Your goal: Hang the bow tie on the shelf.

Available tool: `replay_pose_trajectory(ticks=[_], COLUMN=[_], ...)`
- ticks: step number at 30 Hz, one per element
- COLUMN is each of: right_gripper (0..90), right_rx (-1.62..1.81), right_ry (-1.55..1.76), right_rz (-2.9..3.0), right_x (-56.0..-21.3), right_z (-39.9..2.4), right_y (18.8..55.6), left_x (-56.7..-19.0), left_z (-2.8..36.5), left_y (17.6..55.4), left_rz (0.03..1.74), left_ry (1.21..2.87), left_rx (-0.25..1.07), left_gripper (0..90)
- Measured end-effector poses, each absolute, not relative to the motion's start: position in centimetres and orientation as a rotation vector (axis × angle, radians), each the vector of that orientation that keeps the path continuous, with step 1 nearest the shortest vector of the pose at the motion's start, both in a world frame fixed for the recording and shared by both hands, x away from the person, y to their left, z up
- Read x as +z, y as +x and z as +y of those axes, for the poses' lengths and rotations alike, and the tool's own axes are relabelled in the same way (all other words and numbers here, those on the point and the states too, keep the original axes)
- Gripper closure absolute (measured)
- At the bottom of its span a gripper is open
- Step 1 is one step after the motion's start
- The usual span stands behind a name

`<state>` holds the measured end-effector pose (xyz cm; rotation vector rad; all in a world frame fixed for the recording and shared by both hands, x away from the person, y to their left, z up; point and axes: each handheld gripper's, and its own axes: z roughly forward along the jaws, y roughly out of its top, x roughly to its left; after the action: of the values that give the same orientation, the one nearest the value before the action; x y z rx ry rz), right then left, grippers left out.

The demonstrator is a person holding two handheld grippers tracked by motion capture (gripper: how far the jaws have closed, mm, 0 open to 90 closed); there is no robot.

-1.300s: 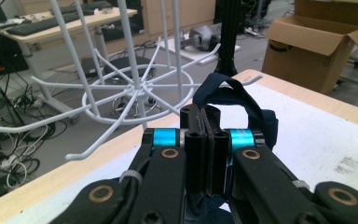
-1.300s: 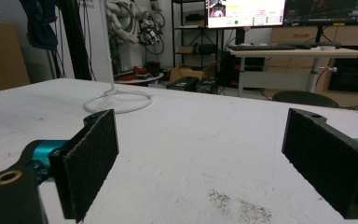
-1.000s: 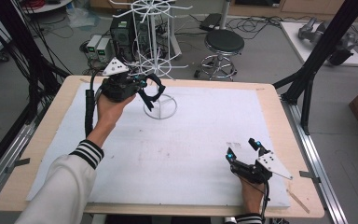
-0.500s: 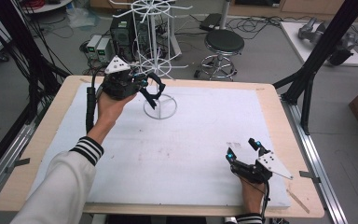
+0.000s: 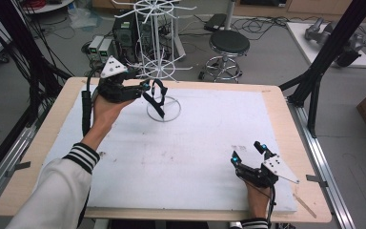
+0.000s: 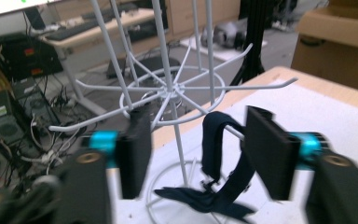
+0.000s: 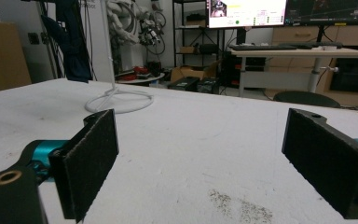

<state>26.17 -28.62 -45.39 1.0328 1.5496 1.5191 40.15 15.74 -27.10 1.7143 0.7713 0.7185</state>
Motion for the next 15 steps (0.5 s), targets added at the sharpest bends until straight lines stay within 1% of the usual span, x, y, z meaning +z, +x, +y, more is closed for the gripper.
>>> replay_pose_trajectory(ticks=[1, 4, 5, 9, 15], right_gripper=[9.7, 9.7, 9.7, 9.7, 9.7], right_rx=[1.521, 1.519, 1.518, 1.519, 1.517], right_ry=[1.032, 1.028, 1.025, 1.019, 1.023], right_rz=[1.548, 1.547, 1.544, 1.545, 1.543], right_x=[-45.4, -45.4, -45.4, -45.4, -45.4], right_z=[-28.6, -28.6, -28.6, -28.6, -28.6], right_y=[26.2, 26.1, 26.1, 26.1, 26.1], left_x=[-27.2, -27.9, -28.2, -30.0, -33.1], left_z=[16.1, 17.4, 17.9, 20.0, 23.7], left_y=[39.7, 37.7, 36.9, 34.2, 31.1], left_rz=[0.76, 0.703, 0.673, 0.617, 0.618], left_ry=[1.684, 1.623, 1.614, 1.57, 1.535], left_rx=[0.709, 0.688, 0.691, 0.694, 0.717], left_gripper=[34.9, 19.4, 15.5, 14.6, 14.4])
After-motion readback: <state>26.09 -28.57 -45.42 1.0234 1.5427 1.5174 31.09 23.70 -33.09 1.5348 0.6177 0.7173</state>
